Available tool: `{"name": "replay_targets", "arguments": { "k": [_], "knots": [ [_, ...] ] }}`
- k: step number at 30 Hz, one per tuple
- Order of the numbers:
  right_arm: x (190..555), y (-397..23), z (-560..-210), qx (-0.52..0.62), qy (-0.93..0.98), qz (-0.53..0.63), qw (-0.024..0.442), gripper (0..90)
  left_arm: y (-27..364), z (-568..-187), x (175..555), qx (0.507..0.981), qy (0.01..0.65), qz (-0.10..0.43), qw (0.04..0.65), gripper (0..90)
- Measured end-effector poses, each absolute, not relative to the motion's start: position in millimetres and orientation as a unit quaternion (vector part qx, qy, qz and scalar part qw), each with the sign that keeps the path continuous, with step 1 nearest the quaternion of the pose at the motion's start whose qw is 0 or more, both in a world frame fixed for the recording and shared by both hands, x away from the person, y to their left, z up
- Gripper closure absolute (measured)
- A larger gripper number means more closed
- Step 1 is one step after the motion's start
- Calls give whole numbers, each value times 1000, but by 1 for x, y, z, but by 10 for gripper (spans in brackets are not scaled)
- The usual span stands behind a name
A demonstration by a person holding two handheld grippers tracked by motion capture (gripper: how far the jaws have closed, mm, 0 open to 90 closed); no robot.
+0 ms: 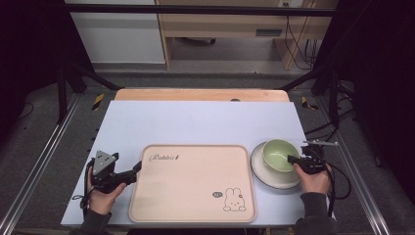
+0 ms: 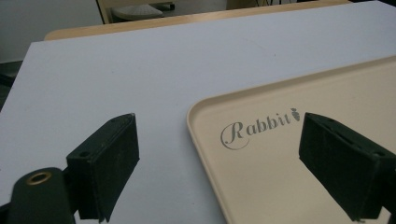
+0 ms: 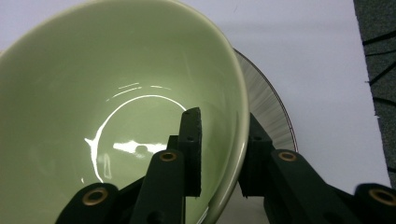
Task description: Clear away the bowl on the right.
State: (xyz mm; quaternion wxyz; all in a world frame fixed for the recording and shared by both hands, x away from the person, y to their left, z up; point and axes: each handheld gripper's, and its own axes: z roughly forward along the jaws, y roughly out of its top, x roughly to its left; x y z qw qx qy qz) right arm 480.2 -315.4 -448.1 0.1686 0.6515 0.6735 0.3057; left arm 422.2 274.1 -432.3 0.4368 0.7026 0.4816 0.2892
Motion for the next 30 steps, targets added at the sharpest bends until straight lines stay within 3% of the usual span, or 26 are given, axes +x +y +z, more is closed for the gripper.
{"name": "replay_targets", "arguments": {
  "k": [22,30],
  "knots": [
    [485,-319,-446,685,639,319,143,834,275,-434,423,704,483,287,434,121],
    [481,-318,-442,681,636,325,161,838,275,-433,423,703,484,287,435,123]
  ]
}}
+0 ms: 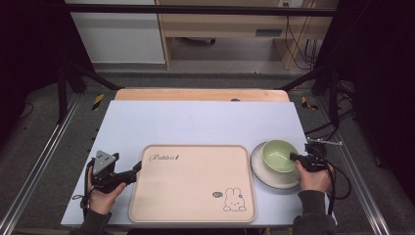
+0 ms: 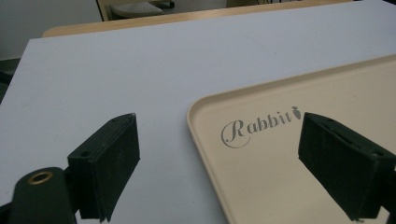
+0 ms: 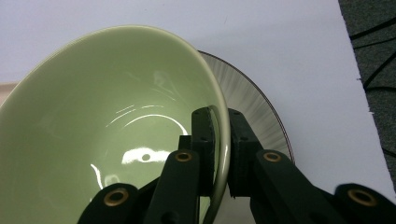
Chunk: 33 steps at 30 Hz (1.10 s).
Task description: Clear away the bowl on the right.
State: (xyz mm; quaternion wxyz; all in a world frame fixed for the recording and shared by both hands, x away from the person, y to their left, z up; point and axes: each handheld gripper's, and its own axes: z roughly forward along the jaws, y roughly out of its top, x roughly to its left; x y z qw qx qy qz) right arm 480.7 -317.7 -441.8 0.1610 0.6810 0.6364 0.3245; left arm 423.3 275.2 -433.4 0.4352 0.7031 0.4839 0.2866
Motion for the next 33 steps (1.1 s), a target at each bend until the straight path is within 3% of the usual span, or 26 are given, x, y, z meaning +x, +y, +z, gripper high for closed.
{"name": "replay_targets", "arguments": {
  "k": [33],
  "knots": [
    [476,-313,-433,665,646,334,170,841,275,-432,422,702,483,289,437,124]
  ]
}}
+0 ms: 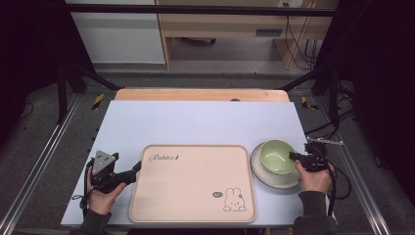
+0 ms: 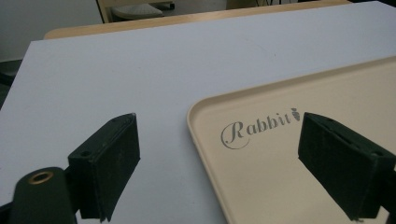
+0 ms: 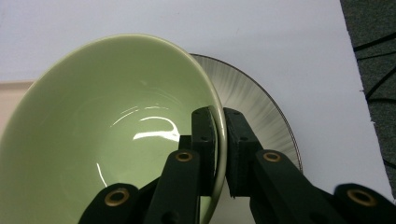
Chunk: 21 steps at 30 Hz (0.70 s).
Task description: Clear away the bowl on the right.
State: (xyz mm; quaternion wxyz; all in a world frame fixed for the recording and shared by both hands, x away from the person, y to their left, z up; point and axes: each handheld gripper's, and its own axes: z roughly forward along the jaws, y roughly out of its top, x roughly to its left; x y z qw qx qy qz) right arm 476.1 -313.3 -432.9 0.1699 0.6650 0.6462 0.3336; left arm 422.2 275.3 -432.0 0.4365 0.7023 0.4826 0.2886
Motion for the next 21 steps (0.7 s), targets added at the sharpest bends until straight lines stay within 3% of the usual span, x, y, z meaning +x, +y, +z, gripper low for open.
{"name": "replay_targets", "arguments": {
  "k": [21],
  "knots": [
    [477,-312,-434,658,655,335,159,832,275,-432,422,702,482,288,437,125]
  ]
}}
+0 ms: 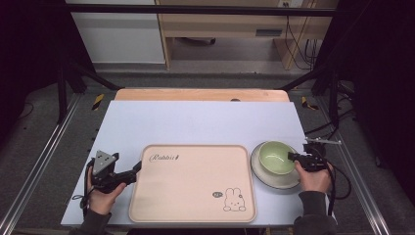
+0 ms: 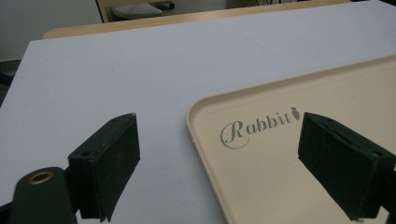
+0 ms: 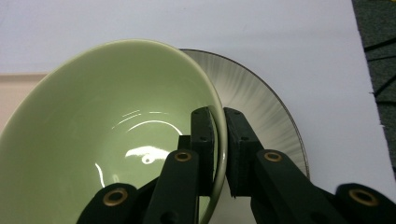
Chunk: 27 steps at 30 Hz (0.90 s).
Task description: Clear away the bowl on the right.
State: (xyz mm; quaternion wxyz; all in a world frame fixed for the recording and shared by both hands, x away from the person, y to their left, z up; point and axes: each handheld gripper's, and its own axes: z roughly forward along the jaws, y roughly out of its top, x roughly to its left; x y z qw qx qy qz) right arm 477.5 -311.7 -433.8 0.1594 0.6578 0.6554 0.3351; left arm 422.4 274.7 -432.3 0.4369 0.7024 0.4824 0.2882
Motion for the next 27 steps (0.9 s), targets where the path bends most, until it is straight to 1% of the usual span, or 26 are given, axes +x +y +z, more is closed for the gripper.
{"name": "replay_targets", "arguments": {
  "k": [3,5,9,13,27],
  "knots": [
    [478,-312,-434,656,658,333,157,827,275,-432,423,702,483,288,436,125],
    [481,-311,-438,657,667,321,144,814,274,-433,423,703,483,288,436,125],
    [485,-308,-445,656,679,299,141,829,275,-433,423,703,483,288,436,125],
    [484,-310,-444,664,668,310,128,839,275,-433,423,703,483,288,436,125],
    [481,-311,-440,661,665,320,136,838,276,-432,423,701,484,288,437,125]
  ]
}}
